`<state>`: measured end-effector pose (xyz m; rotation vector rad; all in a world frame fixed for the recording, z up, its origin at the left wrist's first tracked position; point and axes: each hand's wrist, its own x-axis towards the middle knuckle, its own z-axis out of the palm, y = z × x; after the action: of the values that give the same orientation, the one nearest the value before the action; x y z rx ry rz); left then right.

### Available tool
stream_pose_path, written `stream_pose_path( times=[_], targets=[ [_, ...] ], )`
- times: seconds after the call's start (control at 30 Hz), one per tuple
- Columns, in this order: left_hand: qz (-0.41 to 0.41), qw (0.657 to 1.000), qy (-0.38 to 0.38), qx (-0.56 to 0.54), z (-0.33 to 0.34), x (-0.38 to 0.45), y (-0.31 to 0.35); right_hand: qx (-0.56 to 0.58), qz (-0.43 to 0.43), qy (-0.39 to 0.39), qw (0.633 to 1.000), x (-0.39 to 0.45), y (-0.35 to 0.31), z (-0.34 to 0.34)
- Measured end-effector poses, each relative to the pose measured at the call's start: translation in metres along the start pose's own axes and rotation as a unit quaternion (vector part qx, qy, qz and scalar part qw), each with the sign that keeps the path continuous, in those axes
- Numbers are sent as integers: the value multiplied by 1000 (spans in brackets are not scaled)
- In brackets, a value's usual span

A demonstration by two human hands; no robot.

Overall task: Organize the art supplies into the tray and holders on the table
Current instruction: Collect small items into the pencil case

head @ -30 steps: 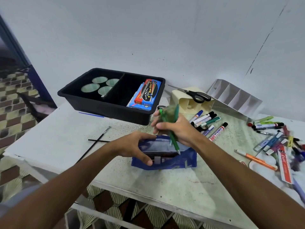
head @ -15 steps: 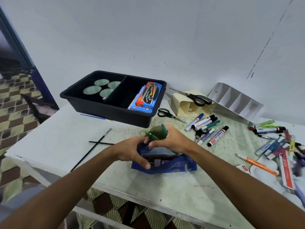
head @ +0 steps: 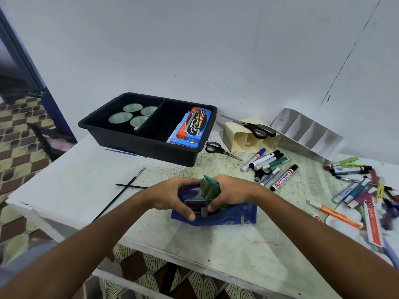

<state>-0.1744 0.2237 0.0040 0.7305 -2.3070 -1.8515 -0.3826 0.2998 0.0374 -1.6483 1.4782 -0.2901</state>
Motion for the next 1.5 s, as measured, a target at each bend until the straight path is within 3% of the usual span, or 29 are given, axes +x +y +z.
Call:
stream_pose_path(
  times=[0.13, 0.3, 0.5, 0.63, 0.77, 0.87, 1.0, 1.1, 1.17, 1.27, 1.33, 1.4, 1.5],
  targets=[
    [-8, 1000, 0, 5, -1, -2, 0, -20, 18, -21, 999, -1, -6, -2],
    [-8, 1000, 4, 24, 0, -6, 2, -133, 29, -28, 990, -4, -12, -5],
    [-13, 999, 19, 49, -1, -6, 6, -247, -51, 137, 958, -13, -11, 4],
    [-25, 997, 37, 61, -4, -9, 7, -309, -106, 194, 925, -24, 11, -4],
    [-36, 996, 62, 61, -5, -9, 3, -235, -48, 151, 959, -39, 46, -9],
    [-29, 993, 104, 56, -5, -6, 0, -86, -2, 162, 983, -44, 68, -8],
    [27, 966, 233, 109, -6, 3, -7, 60, 1, 252, 966, -41, 84, 0],
    [47, 947, 268, 169, -3, 8, -16, 109, 55, 259, 958, -36, 89, 14],
    [40, 936, 264, 229, 1, 11, -22, 60, 87, 273, 956, -36, 90, 24],
    [24, 896, 257, 362, 4, 16, -29, -169, 101, 307, 931, -37, 91, 36],
    [22, 867, 259, 425, 8, 21, -24, -253, 86, 325, 907, -40, 90, 39],
    [46, 848, 271, 453, 13, 27, -14, -262, 66, 338, 901, -44, 89, 37],
    [99, 851, 255, 448, 30, 46, 12, -221, 29, 366, 904, -60, 91, 26]
  ],
)
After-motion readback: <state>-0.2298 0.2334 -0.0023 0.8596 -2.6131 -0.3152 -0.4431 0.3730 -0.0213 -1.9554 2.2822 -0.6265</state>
